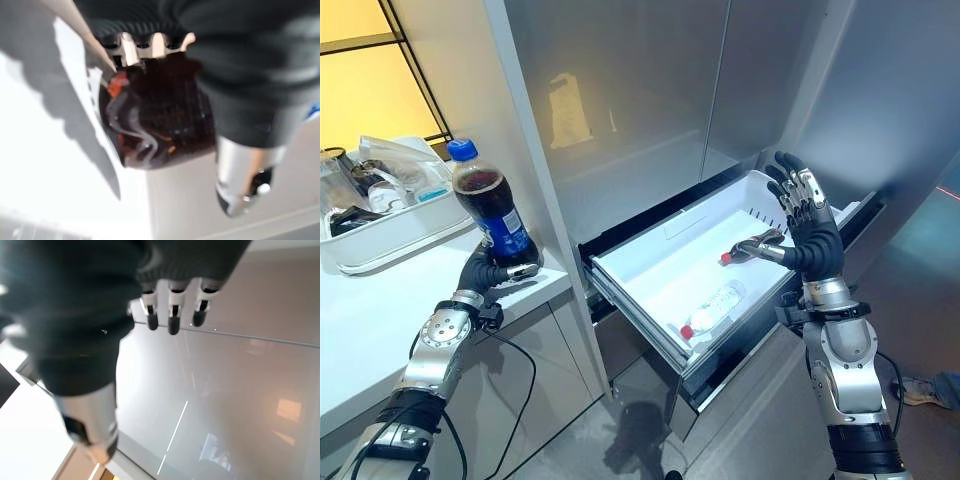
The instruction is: Take the drinks into the refrigerator
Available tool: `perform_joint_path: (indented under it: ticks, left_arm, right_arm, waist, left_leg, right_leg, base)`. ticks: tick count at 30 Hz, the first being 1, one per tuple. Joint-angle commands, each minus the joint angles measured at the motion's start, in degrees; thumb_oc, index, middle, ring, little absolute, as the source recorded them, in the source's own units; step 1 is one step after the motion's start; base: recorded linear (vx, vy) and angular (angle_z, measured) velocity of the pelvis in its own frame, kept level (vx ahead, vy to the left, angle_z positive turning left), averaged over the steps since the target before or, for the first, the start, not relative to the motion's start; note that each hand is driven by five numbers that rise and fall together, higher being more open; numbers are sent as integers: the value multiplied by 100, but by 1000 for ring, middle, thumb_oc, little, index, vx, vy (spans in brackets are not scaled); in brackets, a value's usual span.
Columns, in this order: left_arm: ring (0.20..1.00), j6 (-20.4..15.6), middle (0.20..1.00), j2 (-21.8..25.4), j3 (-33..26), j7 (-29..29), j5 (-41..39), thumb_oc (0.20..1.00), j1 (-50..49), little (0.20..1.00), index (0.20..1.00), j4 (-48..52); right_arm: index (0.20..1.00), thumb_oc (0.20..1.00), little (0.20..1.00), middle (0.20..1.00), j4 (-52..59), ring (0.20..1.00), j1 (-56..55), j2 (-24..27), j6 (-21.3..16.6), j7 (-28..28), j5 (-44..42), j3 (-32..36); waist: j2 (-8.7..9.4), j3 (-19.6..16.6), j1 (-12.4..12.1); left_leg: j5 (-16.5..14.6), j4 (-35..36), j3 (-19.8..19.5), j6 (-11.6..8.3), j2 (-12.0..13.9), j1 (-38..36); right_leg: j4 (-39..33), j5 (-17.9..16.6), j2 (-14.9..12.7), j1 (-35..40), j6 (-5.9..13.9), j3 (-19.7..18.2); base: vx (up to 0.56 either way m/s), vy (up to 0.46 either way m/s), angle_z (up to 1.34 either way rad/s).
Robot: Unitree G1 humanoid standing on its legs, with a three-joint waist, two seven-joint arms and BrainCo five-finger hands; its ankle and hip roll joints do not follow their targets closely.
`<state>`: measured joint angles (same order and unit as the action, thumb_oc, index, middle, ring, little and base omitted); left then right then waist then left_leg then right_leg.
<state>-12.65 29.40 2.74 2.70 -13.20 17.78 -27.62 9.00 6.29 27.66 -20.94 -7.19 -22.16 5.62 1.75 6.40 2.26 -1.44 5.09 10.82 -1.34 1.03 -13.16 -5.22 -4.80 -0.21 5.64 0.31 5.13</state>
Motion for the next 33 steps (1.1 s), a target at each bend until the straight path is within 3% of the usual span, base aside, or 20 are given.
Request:
perform_joint_path:
  ticks: [1,20,30,31,32,33]
  left_arm:
    - [1000,-92,1000,-92,245,29,7,1000,668,1000,1000,-516]
    - [1000,-146,1000,-478,703,-247,-117,1000,1505,1000,1000,-581]
    - [1000,-111,1000,-260,677,-161,-243,1000,1658,1000,1000,-172]
    - [906,-115,906,-247,681,-159,-238,906,1687,906,906,-182]
    - [395,-120,395,-250,679,-161,-241,395,1701,395,395,-189]
    - [250,-122,250,-251,677,-162,-241,250,1704,250,250,-189]
  right_arm:
    - [1000,1000,1000,1000,420,1000,260,-71,-154,-31,-165,80]
    - [1000,1000,1000,1000,429,1000,176,-133,-97,-117,-159,-128]
    - [1000,1000,1000,1000,415,1000,117,-149,-41,-188,-121,-74]
    - [1000,1000,1000,1000,412,1000,110,-143,-33,-211,-133,-84]
    - [1000,1000,1000,1000,406,1000,108,-144,-26,-229,-134,-87]
    - [1000,1000,1000,1000,407,1000,111,-142,-26,-231,-136,-86]
  waist:
    - [36,-67,65]
    - [68,-61,162]
    - [46,-79,157]
    - [43,-79,160]
    - [33,-96,163]
    - [46,-80,163]
  left_leg:
    - [-320,-9,-292,-11,27,82]
    - [-328,-9,-312,2,17,84]
    - [-330,-9,-308,11,5,82]
    - [-337,-9,-308,8,9,68]
    - [-406,-9,-320,9,15,38]
    - [-341,-9,-311,9,5,61]
  right_leg:
    - [310,70,-317,15,622,93]
    - [346,79,-324,2,631,93]
    - [355,79,-316,-5,636,74]
    - [357,83,-314,2,637,72]
    - [344,134,-302,38,648,65]
    - [359,86,-313,8,635,70]
  base:
    - [0,0,0]
    - [8,2,0]
    - [5,2,0]
    - [0,0,0]
    - [0,0,0]
    - [0,0,0]
